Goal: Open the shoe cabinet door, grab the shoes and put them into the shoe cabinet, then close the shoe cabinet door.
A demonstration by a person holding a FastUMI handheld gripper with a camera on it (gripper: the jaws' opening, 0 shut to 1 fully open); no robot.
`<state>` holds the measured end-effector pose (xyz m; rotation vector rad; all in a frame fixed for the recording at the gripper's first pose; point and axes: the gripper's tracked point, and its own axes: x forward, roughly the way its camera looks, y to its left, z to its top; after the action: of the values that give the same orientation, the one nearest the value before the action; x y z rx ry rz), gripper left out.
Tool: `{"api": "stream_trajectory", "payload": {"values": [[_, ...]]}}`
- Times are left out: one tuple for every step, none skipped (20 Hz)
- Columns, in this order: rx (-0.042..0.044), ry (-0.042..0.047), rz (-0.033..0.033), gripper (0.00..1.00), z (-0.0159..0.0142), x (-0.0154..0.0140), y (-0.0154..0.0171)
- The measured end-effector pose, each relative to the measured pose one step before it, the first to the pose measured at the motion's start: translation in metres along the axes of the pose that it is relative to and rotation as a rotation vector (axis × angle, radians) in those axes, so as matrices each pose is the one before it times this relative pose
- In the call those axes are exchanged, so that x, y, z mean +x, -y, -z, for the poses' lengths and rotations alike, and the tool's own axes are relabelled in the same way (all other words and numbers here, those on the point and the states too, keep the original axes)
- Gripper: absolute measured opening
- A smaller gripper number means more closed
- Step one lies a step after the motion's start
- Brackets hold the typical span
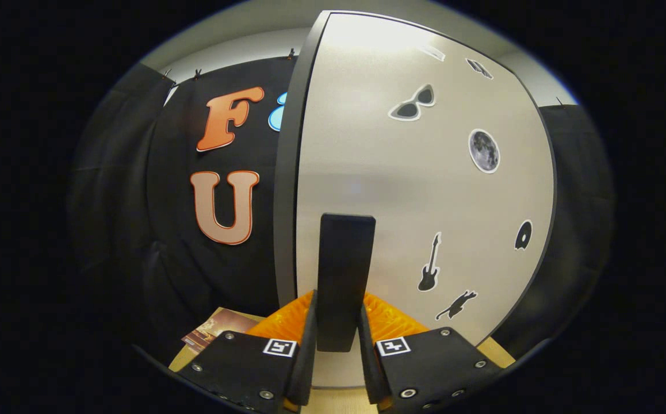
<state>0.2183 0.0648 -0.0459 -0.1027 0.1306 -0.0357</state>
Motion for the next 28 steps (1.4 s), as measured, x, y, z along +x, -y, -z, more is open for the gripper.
{"api": "stream_trajectory", "payload": {"values": [[0.00153, 0.00515, -0.00925, 0.35, 0.00022, -0.00166, -0.00062], [-0.01305, 0.00696, -0.00386, 0.31, 0.00043, -0.00225, 0.00017], [-0.01736, 0.00421, -0.00148, 0.3, 0.0004, -0.00398, -0.0003], [-0.00918, 0.00275, -0.00539, 0.29, 0.00039, -0.00691, 0.00016], [0.0064, -0.00237, -0.01, 0.29, -0.00023, -0.00734, 0.00047], [0.00831, -0.00517, -0.01269, 0.28, 0.00166, -0.00783, -0.00012], [0.00209, -0.00046, -0.01167, 0.28, -0.00006, -0.00528, 0.00075], [-0.00486, -0.002, -0.00783, 0.27, 0.00013, -0.00777, 0.00127], [-0.00699, -0.00131, -0.00549, 0.28, 0.00157, -0.00654, 0.00285], [-0.00495, -0.00035, -0.0044, 0.27, 0.00068, -0.0081, 0.00238], [-0.0013, -0.00051, -0.00534, 0.27, 0.00181, -0.00963, 0.00343], [0.00027, -0.00125, -0.00367, 0.28, 0.00188, -0.0115, 0.00334], [-0.00287, -0.00029, -0.00274, 0.28, 0.00252, -0.01279, 0.00569], [-0.00477, 0.00064, -0.00435, 0.27, 0.00255, -0.01246, 0.00519], [-0.00034, -0.00196, -0.00484, 0.28, 0.00229, -0.00971, 0.00434], [0.00271, -0.00128, -0.00559, 0.28, 0.00161, -0.00942, 0.00445], [0.00277, -0.00019, -0.00443, 0.28, 0.00106, -0.0084, 0.00454], [0.00122, -0.00085, -0.00356, 0.28, 0.00194, -0.00716, 0.00427], [-0.00043, 0.00051, -0.00297, 0.27, 0.00194, -0.00687, 0.0031], [-0.00232, -0.00006, -0.00242, 0.28, 0.0018, -0.00571, 0.00321], [-0.00355, -0.00181, -0.00248, 0.28, 0.00098, -0.00577, 0.00339], [-0.00415, -0.00202, -0.002, 0.27, 0.00155, -0.00497, 0.0029], [-0.00497, -0.00125, -0.00174, 0.27, 0.0014, -0.00608, 0.00349], [-0.00052, 0.00003, -0.00172, 0.28, 0.00071, -0.00561, 0.00447], [0.0051, -0.00079, -0.00357, 0.27, 0.00108, -0.00692, 0.00431], [0.00701, 0.00051, -0.0045, 0.28, 0.00172, -0.00545, 0.00522], [0.00495, 0.00156, -0.00347, 0.27, 0.00218, -0.00748, 0.00557], [0.00302, 0.00197, -0.00071, 0.27, 0.00165, -0.00667, 0.00644]]}}
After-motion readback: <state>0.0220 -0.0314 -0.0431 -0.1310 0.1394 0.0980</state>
